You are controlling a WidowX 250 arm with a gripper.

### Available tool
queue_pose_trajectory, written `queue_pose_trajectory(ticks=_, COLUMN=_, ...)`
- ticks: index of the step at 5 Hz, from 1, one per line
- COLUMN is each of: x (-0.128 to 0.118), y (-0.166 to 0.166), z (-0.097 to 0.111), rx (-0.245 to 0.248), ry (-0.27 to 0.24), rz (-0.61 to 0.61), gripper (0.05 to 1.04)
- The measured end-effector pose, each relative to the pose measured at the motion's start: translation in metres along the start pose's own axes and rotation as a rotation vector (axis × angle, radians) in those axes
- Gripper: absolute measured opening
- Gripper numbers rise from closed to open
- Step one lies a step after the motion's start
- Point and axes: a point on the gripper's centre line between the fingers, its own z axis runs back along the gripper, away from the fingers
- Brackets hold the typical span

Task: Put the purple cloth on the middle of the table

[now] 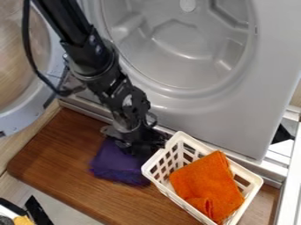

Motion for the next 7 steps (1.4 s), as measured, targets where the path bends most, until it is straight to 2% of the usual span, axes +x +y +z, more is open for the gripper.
queue_pose_trajectory(ticks=1, x=-0.003, y=0.000, z=0.000, rx=-0.003, ry=0.018, rz=0.009, gripper=0.893)
queue_pose_trajectory(ticks=2, x=0.000, y=-0.001, z=0.005, rx=-0.008, ry=0.014, rz=0.009, gripper=1.009)
queue_pose_trajectory(ticks=3, x=0.009, y=-0.006, z=0.019, rx=-0.030, ry=0.015, rz=-0.004, gripper=1.005)
queue_pose_trajectory(ticks=4, x=0.016, y=-0.005, z=0.037, rx=-0.016, ry=0.030, rz=0.009, gripper=0.999)
queue_pose_trajectory(ticks=6, x=0.025, y=-0.003, z=0.080, rx=0.041, ry=-0.011, rz=0.080, gripper=0.999)
queue_pose_trajectory(ticks=7, x=0.027, y=-0.004, z=0.091, rx=0.027, ry=-0.027, rz=0.086, gripper=0.999)
